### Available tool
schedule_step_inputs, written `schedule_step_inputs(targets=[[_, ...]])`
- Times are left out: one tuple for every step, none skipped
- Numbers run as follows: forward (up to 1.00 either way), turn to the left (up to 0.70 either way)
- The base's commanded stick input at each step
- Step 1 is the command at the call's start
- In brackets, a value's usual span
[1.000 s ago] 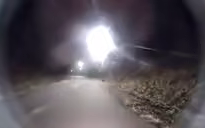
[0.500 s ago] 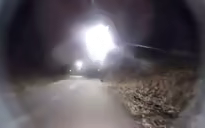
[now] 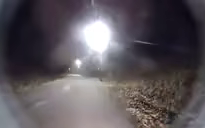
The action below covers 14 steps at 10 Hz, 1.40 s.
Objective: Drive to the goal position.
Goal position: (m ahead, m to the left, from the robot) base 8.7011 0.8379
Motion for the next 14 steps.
schedule_step_inputs(targets=[[1.00, 0.00], [1.00, 0.00], [1.00, 0.00], [1.00, 0.00], [1.00, 0.00], [1.00, 0.00], [1.00, 0.00], [1.00, 0.00], [1.00, 0.00], [1.00, 0.00], [1.00, 0.00], [1.00, 0.00], [1.00, 0.00], [1.00, 0.00]])
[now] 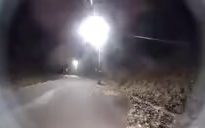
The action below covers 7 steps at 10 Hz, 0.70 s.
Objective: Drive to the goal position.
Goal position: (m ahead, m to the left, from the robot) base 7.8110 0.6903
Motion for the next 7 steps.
schedule_step_inputs(targets=[[1.00, 0.00], [1.00, 0.01], [1.00, 0.09], [1.00, 0.37], [1.00, 0.40], [1.00, 0.40], [1.00, 0.40]])
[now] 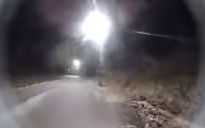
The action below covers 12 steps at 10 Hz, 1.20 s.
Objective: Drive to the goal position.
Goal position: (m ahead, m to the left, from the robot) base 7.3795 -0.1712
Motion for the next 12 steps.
schedule_step_inputs(targets=[[1.00, 0.40], [1.00, 0.40], [1.00, 0.40], [1.00, 0.40], [1.00, 0.10], [1.00, 0.00], [1.00, 0.00], [1.00, 0.00], [1.00, 0.00], [1.00, 0.00], [1.00, 0.00], [1.00, 0.00]])
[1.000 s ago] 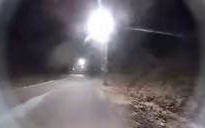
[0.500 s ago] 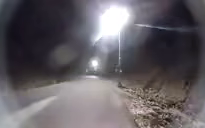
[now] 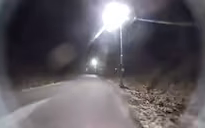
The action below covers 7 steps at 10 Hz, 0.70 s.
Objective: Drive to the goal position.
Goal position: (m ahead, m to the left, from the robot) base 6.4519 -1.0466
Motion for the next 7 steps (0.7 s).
schedule_step_inputs(targets=[[1.00, 0.00], [1.00, 0.00], [1.00, 0.00], [1.00, 0.00], [1.00, 0.00], [1.00, 0.00], [1.00, 0.00]])
